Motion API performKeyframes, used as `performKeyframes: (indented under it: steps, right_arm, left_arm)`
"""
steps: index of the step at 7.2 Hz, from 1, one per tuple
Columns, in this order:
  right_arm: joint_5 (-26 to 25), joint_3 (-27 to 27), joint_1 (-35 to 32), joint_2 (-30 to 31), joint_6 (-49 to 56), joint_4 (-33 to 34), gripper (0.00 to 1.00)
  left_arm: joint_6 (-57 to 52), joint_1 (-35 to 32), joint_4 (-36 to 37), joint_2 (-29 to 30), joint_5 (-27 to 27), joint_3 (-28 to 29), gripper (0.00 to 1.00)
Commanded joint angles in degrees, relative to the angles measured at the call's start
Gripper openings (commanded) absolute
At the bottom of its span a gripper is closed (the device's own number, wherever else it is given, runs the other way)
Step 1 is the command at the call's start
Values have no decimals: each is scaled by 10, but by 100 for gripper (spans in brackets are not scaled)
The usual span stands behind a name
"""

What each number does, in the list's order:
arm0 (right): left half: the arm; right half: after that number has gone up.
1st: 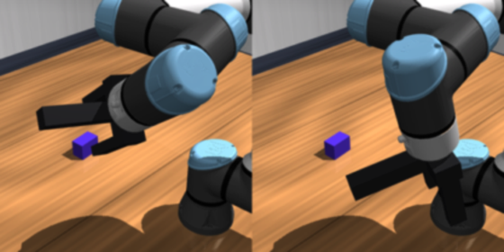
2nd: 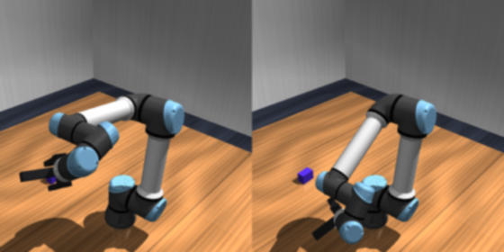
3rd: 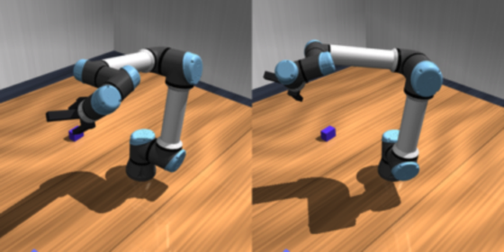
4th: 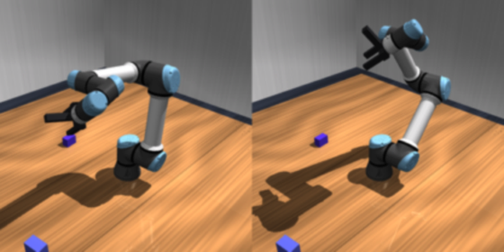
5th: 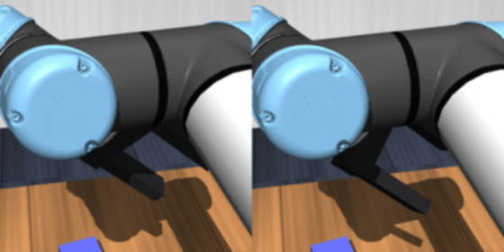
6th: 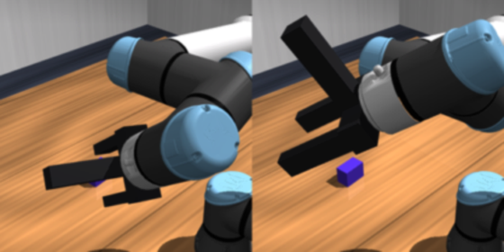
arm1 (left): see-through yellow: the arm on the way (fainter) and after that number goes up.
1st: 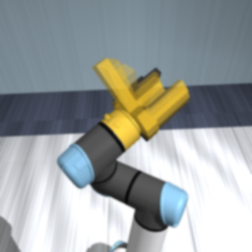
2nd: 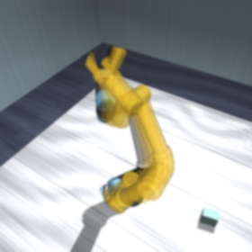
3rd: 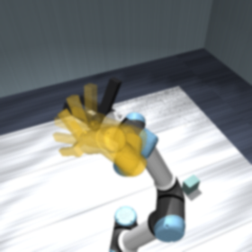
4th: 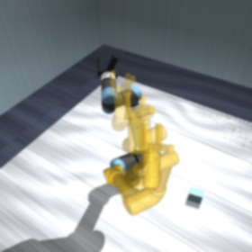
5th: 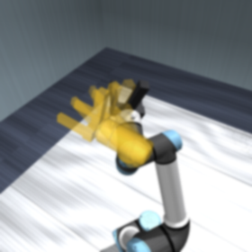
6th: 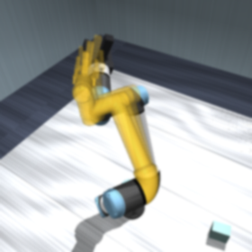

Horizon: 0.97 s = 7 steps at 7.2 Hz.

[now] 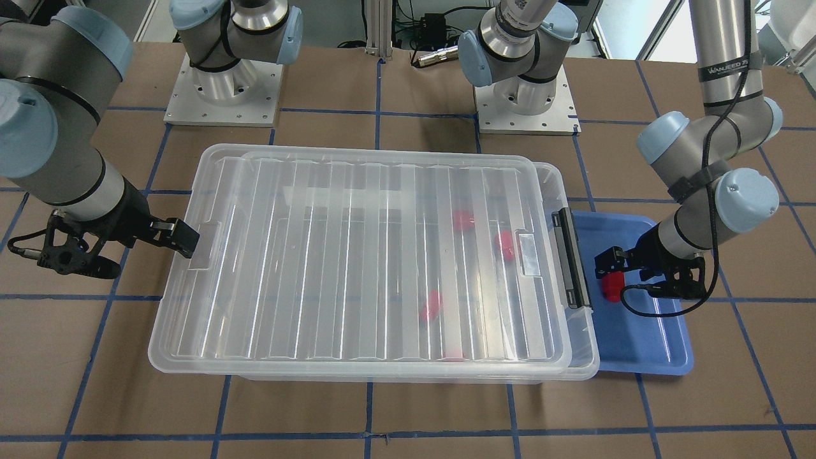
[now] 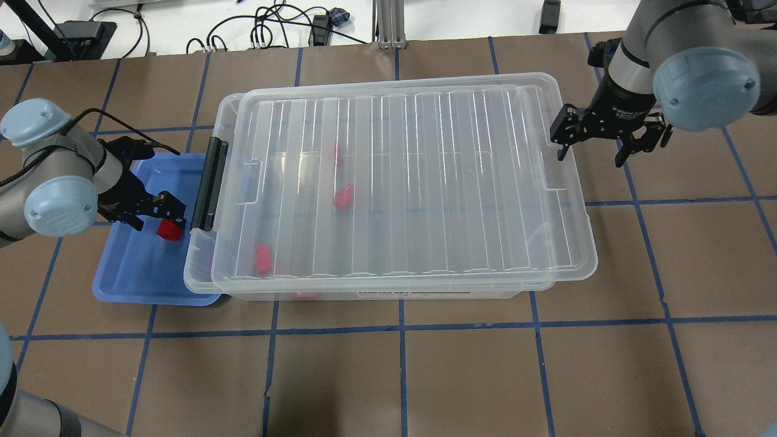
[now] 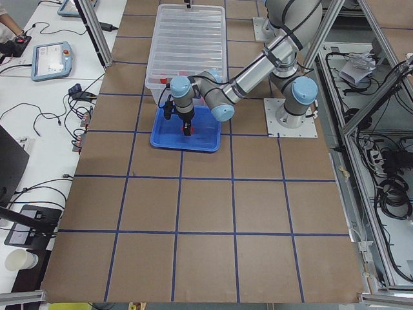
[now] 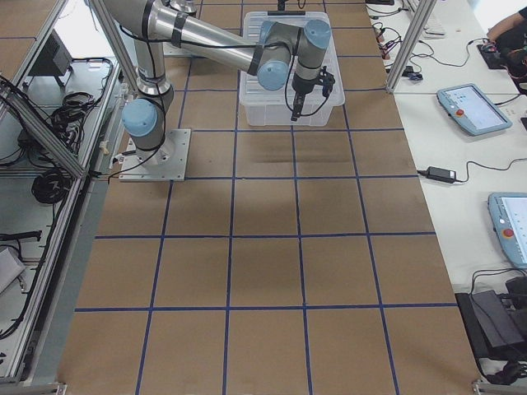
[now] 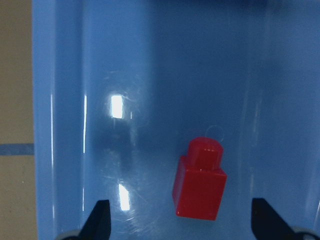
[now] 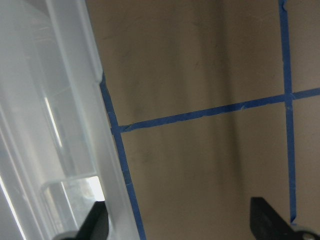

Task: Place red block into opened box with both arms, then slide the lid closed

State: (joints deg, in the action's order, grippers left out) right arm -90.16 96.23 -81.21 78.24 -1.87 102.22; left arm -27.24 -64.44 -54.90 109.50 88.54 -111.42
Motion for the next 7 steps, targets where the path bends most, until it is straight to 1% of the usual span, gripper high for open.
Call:
performKeyframes:
  steps: [1, 2, 3, 4, 5, 7]
  right_arm:
    - [-30, -1, 17, -1, 35, 3, 100]
    - [-29, -2, 34, -1, 61, 3, 100]
    - [-29, -4, 46, -1, 64, 3, 100]
    - [-30, -6, 49, -1, 71, 6, 100]
    - [-31, -7, 56, -1, 78, 22, 100]
    - [-33, -9, 75, -1, 105, 22, 100]
  left_arm:
    - [-8, -2, 32, 11, 1, -12, 95]
    - [-12, -2, 39, 14, 1, -20, 86]
    - [-13, -2, 44, 15, 1, -23, 78]
    - [-13, -3, 44, 15, 1, -23, 62]
    - [-13, -5, 44, 14, 1, -23, 43]
    - [-11, -6, 45, 8, 1, -16, 17]
